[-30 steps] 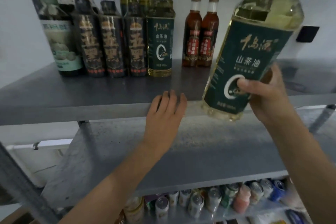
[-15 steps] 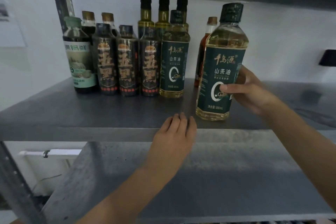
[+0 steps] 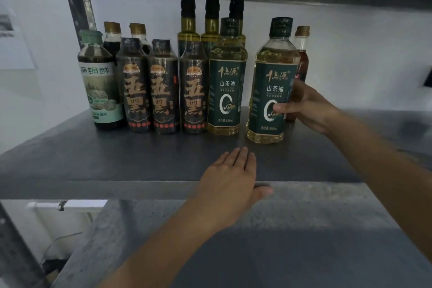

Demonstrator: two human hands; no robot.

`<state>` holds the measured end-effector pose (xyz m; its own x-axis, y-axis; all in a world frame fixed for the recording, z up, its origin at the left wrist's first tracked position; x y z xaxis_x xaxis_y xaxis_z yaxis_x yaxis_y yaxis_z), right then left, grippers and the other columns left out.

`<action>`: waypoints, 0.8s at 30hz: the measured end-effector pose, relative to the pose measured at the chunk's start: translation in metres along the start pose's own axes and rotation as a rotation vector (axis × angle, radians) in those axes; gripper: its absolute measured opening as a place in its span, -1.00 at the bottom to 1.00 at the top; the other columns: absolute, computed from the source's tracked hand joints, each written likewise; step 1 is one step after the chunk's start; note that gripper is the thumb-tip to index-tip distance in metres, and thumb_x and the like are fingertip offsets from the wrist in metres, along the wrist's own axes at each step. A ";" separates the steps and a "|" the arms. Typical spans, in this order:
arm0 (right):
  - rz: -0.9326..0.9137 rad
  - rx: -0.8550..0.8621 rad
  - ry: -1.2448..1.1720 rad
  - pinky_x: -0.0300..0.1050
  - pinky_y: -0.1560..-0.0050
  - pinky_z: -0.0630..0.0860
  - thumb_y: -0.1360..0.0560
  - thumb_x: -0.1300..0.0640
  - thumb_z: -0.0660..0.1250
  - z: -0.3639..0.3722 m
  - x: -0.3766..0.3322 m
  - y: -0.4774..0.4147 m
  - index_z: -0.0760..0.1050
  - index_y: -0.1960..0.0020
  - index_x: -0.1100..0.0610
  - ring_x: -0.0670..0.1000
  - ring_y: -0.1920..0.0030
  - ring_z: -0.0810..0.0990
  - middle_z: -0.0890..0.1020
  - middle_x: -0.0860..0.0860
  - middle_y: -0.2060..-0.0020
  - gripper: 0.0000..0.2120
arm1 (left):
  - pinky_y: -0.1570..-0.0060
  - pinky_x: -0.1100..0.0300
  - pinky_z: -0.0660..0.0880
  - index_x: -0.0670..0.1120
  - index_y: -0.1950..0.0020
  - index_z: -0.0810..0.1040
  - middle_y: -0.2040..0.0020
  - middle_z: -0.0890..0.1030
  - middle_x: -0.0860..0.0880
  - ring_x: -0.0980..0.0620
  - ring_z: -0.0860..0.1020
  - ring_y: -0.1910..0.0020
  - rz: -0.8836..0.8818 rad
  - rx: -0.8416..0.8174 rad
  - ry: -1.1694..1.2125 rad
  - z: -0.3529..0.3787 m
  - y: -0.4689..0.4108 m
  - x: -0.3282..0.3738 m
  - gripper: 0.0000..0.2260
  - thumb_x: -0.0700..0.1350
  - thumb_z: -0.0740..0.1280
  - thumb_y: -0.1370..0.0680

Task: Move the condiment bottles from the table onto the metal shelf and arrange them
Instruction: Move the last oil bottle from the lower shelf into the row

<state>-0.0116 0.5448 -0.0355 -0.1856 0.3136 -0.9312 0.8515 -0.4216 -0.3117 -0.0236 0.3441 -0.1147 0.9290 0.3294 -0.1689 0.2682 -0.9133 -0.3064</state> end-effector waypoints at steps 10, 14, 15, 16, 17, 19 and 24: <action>-0.013 0.055 0.005 -0.04 -0.18 0.51 -0.39 0.40 0.38 0.002 0.009 -0.014 0.38 -0.35 0.13 0.03 -0.21 0.55 0.56 0.07 -0.22 -0.43 | -0.48 0.11 -0.14 -0.20 -0.55 -0.10 -0.57 -0.07 -0.18 -0.05 -0.08 -0.55 0.031 -0.029 0.041 0.002 -0.002 0.002 -0.34 0.22 -0.06 -0.62; -0.015 0.144 0.115 -0.06 -0.20 0.48 -0.42 0.25 0.42 0.001 0.016 -0.003 0.38 -0.36 0.04 -0.08 -0.19 0.54 0.57 -0.09 -0.17 -0.46 | -0.48 0.09 0.03 -0.25 -0.53 0.07 -0.54 0.10 -0.24 -0.09 0.11 -0.53 0.008 -0.008 0.047 0.004 -0.004 0.003 -0.29 0.26 -0.12 -0.57; -0.006 0.161 0.132 -0.07 -0.19 0.48 -0.42 0.24 0.41 0.000 0.019 0.002 0.37 -0.37 0.04 -0.08 -0.19 0.53 0.57 -0.08 -0.18 -0.45 | -0.41 0.07 0.22 -0.27 -0.46 0.27 -0.46 0.29 -0.26 -0.10 0.30 -0.45 -0.019 0.007 0.065 0.004 -0.003 0.002 -0.26 0.26 -0.14 -0.54; 0.004 0.171 0.144 -0.07 -0.18 0.49 -0.43 0.24 0.41 -0.002 0.022 0.008 0.38 -0.38 0.05 -0.06 -0.20 0.53 0.57 -0.06 -0.20 -0.46 | -0.27 0.07 0.42 -0.26 -0.32 0.48 -0.32 0.49 -0.25 -0.09 0.49 -0.31 -0.050 -0.006 0.100 0.007 -0.003 0.001 -0.25 0.27 -0.11 -0.50; 0.015 0.178 0.161 -0.06 -0.17 0.50 -0.44 0.23 0.40 -0.005 0.025 0.015 0.39 -0.37 0.05 -0.03 -0.21 0.54 0.57 -0.04 -0.21 -0.48 | -0.12 0.08 0.53 -0.24 -0.18 0.60 -0.17 0.61 -0.21 -0.07 0.60 -0.16 -0.059 0.016 0.112 0.011 -0.004 0.001 -0.27 0.27 -0.08 -0.48; 0.033 0.159 0.240 -0.14 -0.15 0.52 -0.47 0.22 0.38 -0.011 0.029 0.034 0.43 -0.33 0.06 -0.04 -0.18 0.55 0.59 -0.02 -0.17 -0.56 | 0.00 0.08 0.58 -0.23 -0.06 0.66 -0.05 0.66 -0.21 -0.08 0.65 -0.03 -0.096 0.052 0.119 0.015 -0.008 0.006 -0.30 0.27 -0.03 -0.46; 0.021 -0.022 0.743 -0.41 -0.13 0.43 -0.49 0.02 0.35 -0.036 0.033 0.091 0.57 -0.16 -0.07 -0.31 -0.06 0.53 0.61 -0.18 -0.08 -0.75 | -0.03 0.02 0.57 -0.21 -0.08 0.65 -0.05 0.65 -0.26 -0.15 0.65 -0.03 -0.092 0.065 0.094 0.016 -0.026 0.053 -0.34 0.25 0.00 -0.45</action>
<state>0.0768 0.5473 -0.0880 0.2053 0.8017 -0.5614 0.8623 -0.4194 -0.2838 0.0142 0.3893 -0.1303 0.9218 0.3846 -0.0493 0.3393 -0.8616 -0.3775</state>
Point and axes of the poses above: each hand's wrist, its own y-axis away from the middle knuckle, its own z-axis out of the palm, x = y × z, the point moved 6 cm from there along -y, towards the middle knuckle
